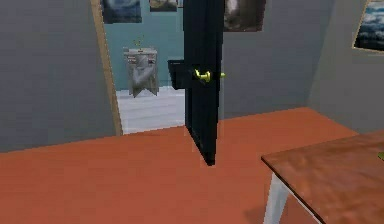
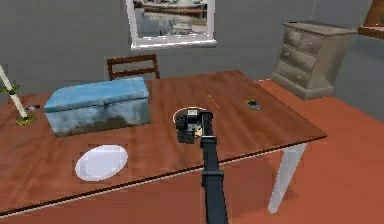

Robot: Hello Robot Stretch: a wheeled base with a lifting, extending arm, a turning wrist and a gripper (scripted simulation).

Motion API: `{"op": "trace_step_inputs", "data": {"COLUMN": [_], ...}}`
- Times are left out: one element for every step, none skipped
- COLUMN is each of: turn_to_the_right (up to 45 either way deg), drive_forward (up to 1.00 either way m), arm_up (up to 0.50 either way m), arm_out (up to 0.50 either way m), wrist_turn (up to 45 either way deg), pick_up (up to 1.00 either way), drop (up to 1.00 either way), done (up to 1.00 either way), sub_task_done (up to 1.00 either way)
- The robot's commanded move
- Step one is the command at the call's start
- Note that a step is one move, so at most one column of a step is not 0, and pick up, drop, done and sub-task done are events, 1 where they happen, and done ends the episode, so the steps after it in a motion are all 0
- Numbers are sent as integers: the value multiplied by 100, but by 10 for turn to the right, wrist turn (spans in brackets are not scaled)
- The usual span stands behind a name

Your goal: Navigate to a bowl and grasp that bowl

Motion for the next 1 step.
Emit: {"op": "trace_step_inputs", "data": {"turn_to_the_right": [0], "drive_forward": [0], "arm_up": [0], "arm_out": [0], "wrist_turn": [0], "pick_up": [100], "drop": [0], "done": [0], "sub_task_done": [0]}}
